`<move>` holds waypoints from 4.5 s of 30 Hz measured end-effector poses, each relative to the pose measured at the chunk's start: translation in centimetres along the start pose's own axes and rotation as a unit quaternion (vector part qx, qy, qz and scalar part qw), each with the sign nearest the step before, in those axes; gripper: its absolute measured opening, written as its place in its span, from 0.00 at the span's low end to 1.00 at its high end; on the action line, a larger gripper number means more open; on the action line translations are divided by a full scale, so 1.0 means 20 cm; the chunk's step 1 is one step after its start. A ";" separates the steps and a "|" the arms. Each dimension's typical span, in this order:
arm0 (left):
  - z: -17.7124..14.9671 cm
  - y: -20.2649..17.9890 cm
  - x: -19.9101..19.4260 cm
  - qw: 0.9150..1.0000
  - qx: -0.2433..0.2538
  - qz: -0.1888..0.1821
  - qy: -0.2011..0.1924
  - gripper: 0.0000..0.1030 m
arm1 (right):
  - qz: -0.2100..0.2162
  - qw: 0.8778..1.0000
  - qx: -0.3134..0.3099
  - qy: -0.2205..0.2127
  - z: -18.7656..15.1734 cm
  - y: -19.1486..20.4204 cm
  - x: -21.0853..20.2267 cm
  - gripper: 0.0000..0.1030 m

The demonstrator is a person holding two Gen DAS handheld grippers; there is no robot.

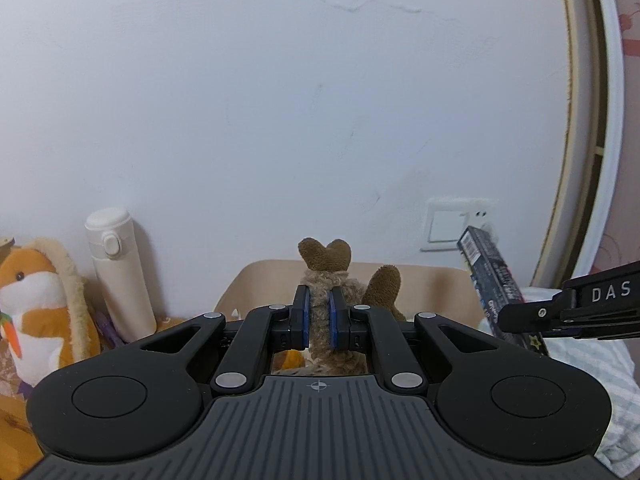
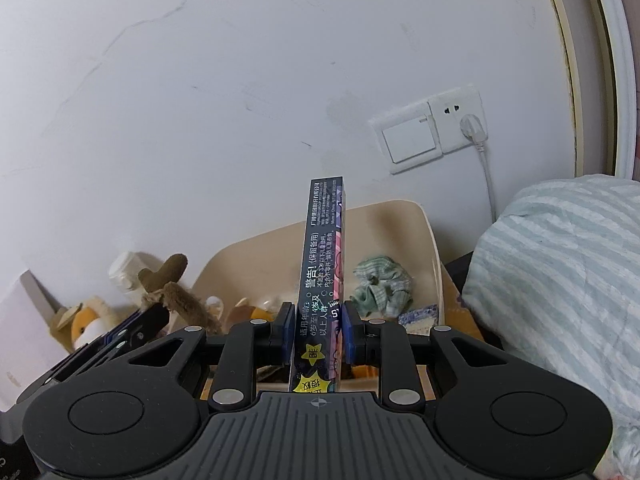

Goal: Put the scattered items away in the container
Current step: 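Carry the reindeer and candy box over the bin with both grippers and release, then return both grippers to the cream scrunchie and red-white plush, then grasp the cream scrunchie with the left gripper while the right grasps the red-white plush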

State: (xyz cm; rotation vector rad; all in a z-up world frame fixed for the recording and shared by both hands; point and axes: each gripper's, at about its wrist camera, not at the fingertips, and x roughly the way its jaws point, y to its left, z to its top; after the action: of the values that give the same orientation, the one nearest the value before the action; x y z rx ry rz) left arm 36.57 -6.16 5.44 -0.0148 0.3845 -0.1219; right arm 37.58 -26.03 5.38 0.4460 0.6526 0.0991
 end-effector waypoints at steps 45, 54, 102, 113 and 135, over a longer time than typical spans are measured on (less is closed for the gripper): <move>-0.24 0.33 -0.29 0.999 -0.005 -0.028 0.043 0.82 | -0.028 0.989 -0.139 -0.045 -0.30 0.15 -0.24 0.84; -0.43 0.30 -0.43 0.996 0.008 -0.052 0.075 0.82 | -0.040 0.983 -0.175 -0.034 -0.49 0.14 -0.32 0.94; -0.75 0.18 -0.02 0.984 -0.015 -0.071 0.161 0.82 | -0.105 0.958 -0.260 0.064 -0.70 0.03 0.28 0.97; -0.74 0.19 0.00 0.986 -0.024 -0.059 0.155 0.82 | -0.102 0.950 -0.289 0.061 -0.67 0.08 0.37 0.94; -0.75 0.14 -0.03 0.986 0.009 -0.068 0.151 0.52 | -0.058 0.937 -0.340 0.059 -0.72 0.13 0.39 0.68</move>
State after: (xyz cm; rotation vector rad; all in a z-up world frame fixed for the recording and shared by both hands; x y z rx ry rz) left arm 30.69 -3.18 -8.43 -0.0041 0.6857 -0.2642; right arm 35.18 -16.55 -7.93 -0.2691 0.7157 0.2303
